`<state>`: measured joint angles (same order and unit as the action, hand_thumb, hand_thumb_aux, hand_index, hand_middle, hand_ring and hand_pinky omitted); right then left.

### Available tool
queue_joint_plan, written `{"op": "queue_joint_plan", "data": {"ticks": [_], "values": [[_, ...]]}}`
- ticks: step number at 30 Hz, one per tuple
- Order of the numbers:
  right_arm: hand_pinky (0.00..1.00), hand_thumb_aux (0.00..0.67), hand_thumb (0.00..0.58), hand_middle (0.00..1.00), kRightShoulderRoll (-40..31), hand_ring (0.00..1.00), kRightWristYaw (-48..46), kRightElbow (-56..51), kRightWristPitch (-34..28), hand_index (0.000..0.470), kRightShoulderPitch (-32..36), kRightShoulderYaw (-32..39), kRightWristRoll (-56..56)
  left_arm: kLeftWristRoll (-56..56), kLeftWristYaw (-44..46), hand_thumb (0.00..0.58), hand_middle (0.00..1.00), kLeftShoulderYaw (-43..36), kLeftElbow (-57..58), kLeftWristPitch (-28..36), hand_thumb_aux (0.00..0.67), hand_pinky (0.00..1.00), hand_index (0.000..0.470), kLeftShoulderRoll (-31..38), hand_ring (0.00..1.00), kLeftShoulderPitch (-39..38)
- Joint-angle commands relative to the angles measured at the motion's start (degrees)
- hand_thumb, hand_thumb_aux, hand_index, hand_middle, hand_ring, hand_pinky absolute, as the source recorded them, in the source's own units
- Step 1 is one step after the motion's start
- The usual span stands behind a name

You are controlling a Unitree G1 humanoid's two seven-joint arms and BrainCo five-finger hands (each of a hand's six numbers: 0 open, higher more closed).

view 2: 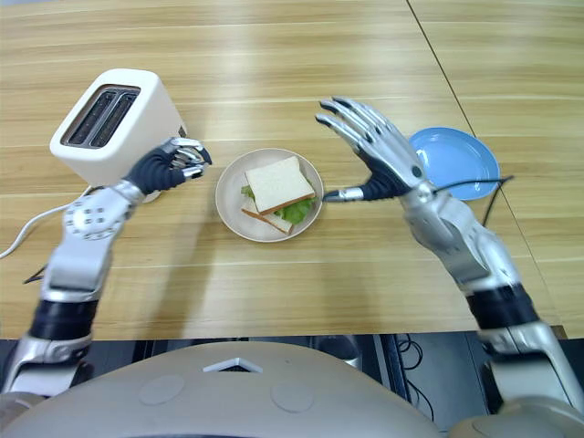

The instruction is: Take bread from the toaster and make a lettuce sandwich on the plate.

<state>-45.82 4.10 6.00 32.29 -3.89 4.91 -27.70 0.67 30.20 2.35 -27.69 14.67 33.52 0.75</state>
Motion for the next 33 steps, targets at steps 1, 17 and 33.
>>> {"op": "queue_joint_plan", "data": {"ticks": [1, 17, 33], "values": [[1.0, 0.67, 0.58, 1.0, -2.5, 1.0, -7.6, 2.1, -2.6, 0.46, -6.6, -1.7, 2.3, 4.1, 4.7, 0.58, 1.0, -0.7, -2.4, -2.3, 0.67, 1.0, 0.46, 7.0, 1.0, -6.6], [1.0, 0.67, 0.58, 1.0, 2.4, 1.0, -21.1, -1.4, -6.5, 0.46, -5.4, 8.1, -6.2, 23.3, 7.7, 0.58, 1.0, -21.9, 14.2, -1.8, 0.67, 1.0, 0.46, 7.4, 1.0, -5.3], [1.0, 0.67, 0.58, 1.0, 16.2, 1.0, -19.1, -44.5, -1.6, 0.46, 30.5, 23.0, -14.4, 27.7, -4.9, 0.535, 1.0, -23.6, 45.9, -2.2, 0.483, 1.0, 0.332, -8.4, 1.0, 19.6]]}}
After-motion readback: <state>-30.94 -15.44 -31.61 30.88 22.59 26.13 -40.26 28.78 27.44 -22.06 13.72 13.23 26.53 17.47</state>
